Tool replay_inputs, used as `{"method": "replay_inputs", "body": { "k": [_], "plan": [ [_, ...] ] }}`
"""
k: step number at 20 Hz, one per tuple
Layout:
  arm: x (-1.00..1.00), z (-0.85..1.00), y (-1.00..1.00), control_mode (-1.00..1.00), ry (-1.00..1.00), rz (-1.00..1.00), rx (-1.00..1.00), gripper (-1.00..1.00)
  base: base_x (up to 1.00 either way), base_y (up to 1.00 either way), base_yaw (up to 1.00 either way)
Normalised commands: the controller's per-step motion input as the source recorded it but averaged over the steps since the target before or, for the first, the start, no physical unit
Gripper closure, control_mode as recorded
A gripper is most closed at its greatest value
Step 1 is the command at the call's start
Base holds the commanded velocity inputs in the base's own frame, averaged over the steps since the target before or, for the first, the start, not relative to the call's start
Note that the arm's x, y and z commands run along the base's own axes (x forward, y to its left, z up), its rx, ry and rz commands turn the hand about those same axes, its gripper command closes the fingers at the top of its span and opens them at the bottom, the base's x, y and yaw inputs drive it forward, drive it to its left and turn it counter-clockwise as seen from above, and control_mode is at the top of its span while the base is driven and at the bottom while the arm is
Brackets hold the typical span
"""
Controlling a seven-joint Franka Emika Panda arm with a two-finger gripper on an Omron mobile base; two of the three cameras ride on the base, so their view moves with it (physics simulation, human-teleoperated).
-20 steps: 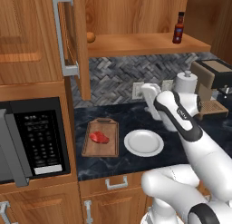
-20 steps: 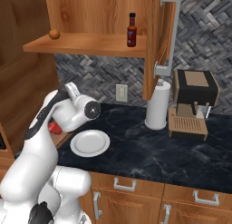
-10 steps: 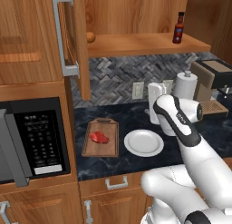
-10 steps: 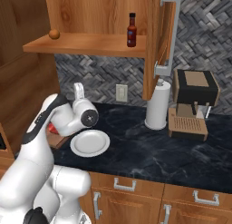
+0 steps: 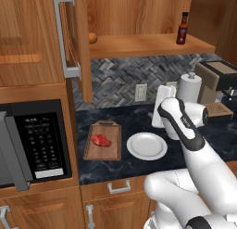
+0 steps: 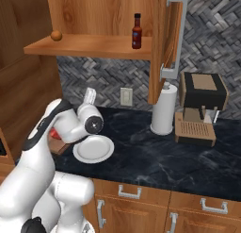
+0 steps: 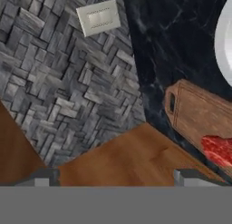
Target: Pick the steak from the plate and place it on the cutting board. Then pick the condiment bottle from the cabinet and place it next to the cutting board.
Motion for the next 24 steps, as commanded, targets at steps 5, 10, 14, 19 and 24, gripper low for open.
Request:
{"method": "replay_inputs", "body": {
  "k": [5, 10, 14, 19, 24],
  "plan": [
    [0.0, 0.0, -0.21, -1.0, 0.12, -0.04, 0.32, -1.0, 0.0, 0.0, 0.0],
    [0.0, 0.0, -0.24, -1.0, 0.08, 0.0, 0.29, -1.0, 0.0, 0.0, 0.0],
    [0.0, 0.0, -0.35, -1.0, 0.06, 0.0, 0.24, -1.0, 0.0, 0.0, 0.0],
    [0.0, 0.0, -0.16, -1.0, 0.07, 0.01, 0.19, -1.0, 0.0, 0.0, 0.0],
    [0.0, 0.0, 0.0, -1.0, 0.09, 0.0, 0.13, -1.0, 0.0, 0.0, 0.0]
  ]
}}
